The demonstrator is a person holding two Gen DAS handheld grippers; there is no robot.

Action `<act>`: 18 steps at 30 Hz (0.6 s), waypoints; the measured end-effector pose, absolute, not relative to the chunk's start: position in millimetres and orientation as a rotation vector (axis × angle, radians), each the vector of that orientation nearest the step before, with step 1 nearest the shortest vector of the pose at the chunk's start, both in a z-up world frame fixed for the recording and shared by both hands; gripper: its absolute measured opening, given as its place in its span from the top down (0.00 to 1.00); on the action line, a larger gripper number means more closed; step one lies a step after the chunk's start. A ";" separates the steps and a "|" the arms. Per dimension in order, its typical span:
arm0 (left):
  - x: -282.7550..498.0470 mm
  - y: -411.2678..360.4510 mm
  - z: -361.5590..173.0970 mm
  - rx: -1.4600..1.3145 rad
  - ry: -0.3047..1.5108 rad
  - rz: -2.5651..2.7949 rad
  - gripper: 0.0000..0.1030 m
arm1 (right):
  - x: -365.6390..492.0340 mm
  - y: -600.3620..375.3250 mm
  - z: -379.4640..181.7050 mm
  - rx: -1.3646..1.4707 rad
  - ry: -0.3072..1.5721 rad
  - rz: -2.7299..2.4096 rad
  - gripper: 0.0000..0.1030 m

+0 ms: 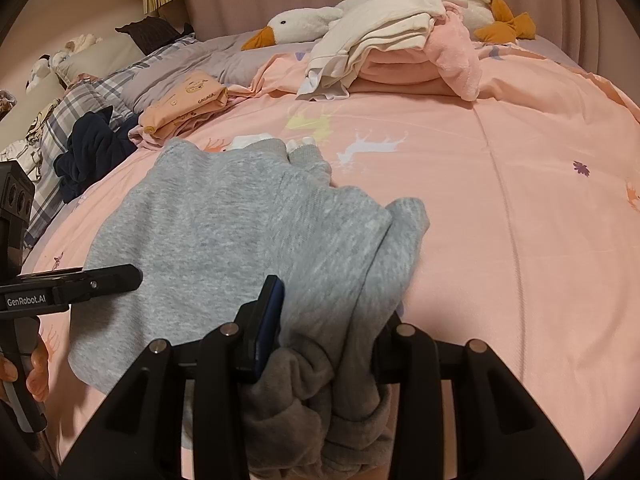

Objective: Fold small clothes

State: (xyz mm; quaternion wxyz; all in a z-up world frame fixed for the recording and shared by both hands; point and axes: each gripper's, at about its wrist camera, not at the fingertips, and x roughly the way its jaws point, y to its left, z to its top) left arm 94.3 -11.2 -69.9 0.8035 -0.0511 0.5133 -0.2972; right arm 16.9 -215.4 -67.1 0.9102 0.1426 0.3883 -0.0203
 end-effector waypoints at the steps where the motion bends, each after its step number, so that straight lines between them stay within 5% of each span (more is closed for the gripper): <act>1: 94.1 -10.6 -69.9 -0.110 1.100 -0.637 0.44 | 16.4 -215.6 -67.0 0.293 0.800 -0.043 0.64; 18: 89.1 -9.0 -70.9 -0.107 1.097 -0.635 0.44 | 11.4 -218.8 -68.3 0.299 0.800 -0.060 0.60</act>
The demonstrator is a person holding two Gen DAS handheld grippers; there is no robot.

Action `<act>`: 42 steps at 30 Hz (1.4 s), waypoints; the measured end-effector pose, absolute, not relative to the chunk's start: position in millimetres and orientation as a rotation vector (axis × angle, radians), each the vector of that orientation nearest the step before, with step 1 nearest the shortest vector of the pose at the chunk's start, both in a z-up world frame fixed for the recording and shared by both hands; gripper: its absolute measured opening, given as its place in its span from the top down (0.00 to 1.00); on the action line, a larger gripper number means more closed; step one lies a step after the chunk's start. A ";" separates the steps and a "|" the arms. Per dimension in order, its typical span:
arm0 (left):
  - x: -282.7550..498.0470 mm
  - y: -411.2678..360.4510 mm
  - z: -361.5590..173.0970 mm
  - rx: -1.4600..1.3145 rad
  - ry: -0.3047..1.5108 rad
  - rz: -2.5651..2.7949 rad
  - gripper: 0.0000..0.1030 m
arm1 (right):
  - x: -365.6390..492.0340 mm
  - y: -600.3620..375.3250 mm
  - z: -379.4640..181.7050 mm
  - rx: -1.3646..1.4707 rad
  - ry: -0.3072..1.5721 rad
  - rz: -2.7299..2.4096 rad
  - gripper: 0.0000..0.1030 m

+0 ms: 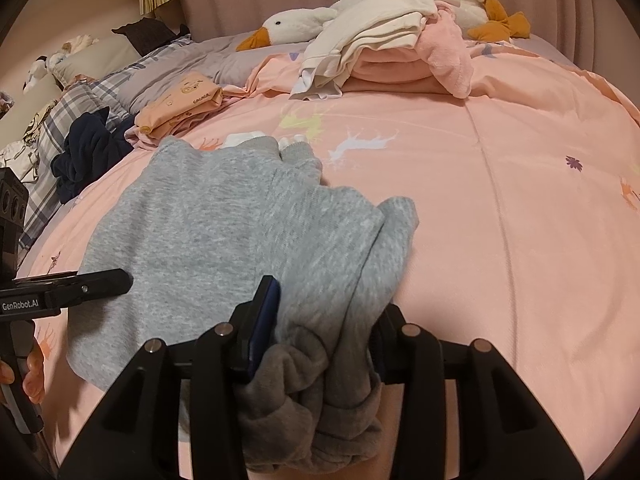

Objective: Fold small clothes

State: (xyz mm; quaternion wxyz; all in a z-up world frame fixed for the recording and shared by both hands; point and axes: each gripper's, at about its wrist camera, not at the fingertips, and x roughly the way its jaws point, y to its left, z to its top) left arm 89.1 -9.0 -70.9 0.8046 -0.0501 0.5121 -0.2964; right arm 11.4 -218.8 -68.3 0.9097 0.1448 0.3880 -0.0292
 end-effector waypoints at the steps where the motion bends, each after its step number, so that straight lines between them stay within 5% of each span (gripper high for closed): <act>1: 89.3 -9.0 -70.9 -0.107 1.097 -0.635 0.44 | 10.6 -219.1 -68.4 0.300 0.800 -0.061 0.60; 42: 58.6 12.0 -69.4 -0.131 1.106 -0.623 0.43 | -23.2 -227.2 -68.0 0.362 0.805 -0.097 0.46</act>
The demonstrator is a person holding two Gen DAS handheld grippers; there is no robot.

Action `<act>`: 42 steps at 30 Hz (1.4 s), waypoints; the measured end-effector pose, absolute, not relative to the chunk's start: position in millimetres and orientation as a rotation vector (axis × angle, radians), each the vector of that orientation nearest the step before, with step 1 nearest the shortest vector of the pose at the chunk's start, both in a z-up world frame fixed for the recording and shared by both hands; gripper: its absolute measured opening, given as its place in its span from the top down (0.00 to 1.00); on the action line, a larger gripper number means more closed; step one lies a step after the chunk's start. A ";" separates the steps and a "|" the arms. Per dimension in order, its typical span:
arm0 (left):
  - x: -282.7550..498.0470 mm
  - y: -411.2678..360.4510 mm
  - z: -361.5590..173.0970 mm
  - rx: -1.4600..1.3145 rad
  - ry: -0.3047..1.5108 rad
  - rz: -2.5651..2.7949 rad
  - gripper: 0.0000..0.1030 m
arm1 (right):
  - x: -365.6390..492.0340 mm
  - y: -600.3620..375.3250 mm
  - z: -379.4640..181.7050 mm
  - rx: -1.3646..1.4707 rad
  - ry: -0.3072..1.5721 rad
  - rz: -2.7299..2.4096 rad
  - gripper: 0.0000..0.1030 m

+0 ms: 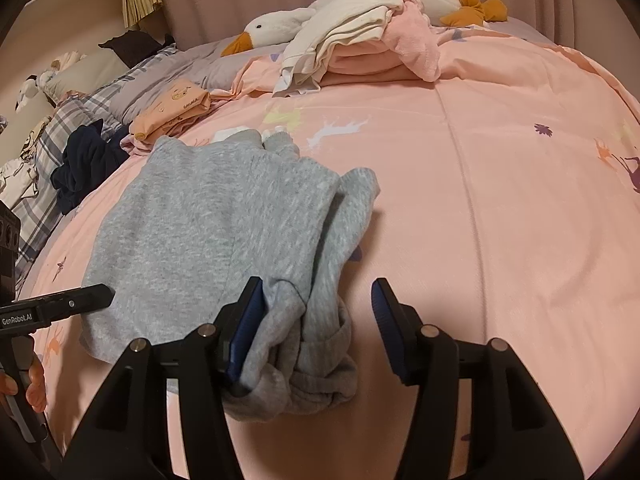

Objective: Fold small clothes

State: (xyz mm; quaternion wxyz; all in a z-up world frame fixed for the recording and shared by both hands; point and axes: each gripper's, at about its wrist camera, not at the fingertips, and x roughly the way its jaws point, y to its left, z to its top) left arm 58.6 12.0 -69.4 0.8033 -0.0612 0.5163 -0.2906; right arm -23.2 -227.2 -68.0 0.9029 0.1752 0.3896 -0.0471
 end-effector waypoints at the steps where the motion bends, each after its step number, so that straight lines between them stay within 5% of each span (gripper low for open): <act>1: 57.0 14.1 -67.9 -0.131 1.104 -0.622 0.43 | -24.3 -227.4 -68.0 0.364 0.805 -0.098 0.46; 19: 88.4 -14.1 -15.0 -0.059 0.944 -0.648 0.43 | -61.9 -229.6 -34.4 0.354 0.717 -0.053 0.41; 24: 115.3 -49.2 -27.1 -0.009 0.966 -0.652 0.65 | -37.3 -213.3 -34.0 0.373 0.715 0.038 0.59; 26: 129.4 -58.0 -39.1 0.009 1.011 -0.623 0.66 | -28.2 -206.1 -37.9 0.363 0.735 0.057 0.67; 42: 84.0 -35.0 -28.7 0.032 0.941 -0.684 0.67 | -4.2 -198.4 -23.2 0.291 0.714 0.029 0.65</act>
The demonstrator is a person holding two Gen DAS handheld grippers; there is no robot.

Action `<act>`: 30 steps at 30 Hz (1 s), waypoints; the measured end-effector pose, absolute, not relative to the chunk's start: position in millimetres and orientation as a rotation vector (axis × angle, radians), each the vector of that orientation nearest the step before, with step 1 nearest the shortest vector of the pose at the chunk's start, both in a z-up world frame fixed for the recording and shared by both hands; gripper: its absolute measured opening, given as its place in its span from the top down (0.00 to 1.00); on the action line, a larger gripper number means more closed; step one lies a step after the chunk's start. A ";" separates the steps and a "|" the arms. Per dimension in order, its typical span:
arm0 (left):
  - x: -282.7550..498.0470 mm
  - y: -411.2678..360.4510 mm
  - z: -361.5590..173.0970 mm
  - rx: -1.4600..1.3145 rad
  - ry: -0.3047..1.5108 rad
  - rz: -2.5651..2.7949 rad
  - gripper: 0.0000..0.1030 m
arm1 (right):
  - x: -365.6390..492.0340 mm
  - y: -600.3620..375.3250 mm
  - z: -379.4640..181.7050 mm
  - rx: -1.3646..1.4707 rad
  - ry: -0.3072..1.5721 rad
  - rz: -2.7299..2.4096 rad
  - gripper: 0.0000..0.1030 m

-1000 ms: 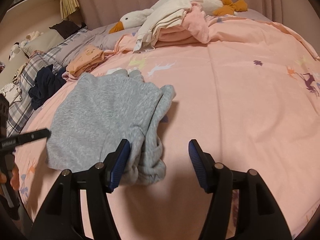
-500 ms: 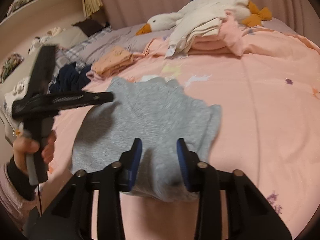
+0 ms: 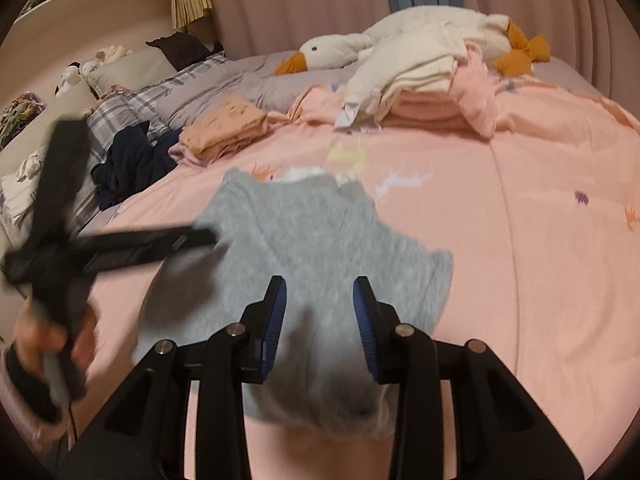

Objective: Fold small clothes

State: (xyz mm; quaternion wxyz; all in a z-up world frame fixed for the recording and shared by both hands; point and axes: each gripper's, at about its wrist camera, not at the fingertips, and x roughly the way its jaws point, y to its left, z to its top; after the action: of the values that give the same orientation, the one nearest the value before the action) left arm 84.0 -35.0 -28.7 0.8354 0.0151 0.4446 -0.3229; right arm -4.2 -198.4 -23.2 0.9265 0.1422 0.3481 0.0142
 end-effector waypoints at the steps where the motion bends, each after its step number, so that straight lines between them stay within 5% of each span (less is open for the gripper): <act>1: 80.7 -34.3 -30.0 0.042 0.945 -0.687 0.67 | 0.4 -198.8 -23.9 0.288 0.715 0.024 0.65; 11: 72.3 -27.5 -47.3 0.044 0.973 -0.674 0.67 | 27.1 -213.3 -67.1 0.282 0.860 -0.090 0.70; 30: 32.2 -19.3 -45.9 0.098 0.925 -0.613 0.67 | -19.3 -193.8 -58.9 0.271 0.814 -0.047 0.65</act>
State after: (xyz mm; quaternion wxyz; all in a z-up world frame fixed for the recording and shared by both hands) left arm 32.2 -19.3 -45.9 0.8489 0.0464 0.4388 -0.2911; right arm -19.3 -193.8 -58.9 0.9091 0.1312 0.3947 -0.0229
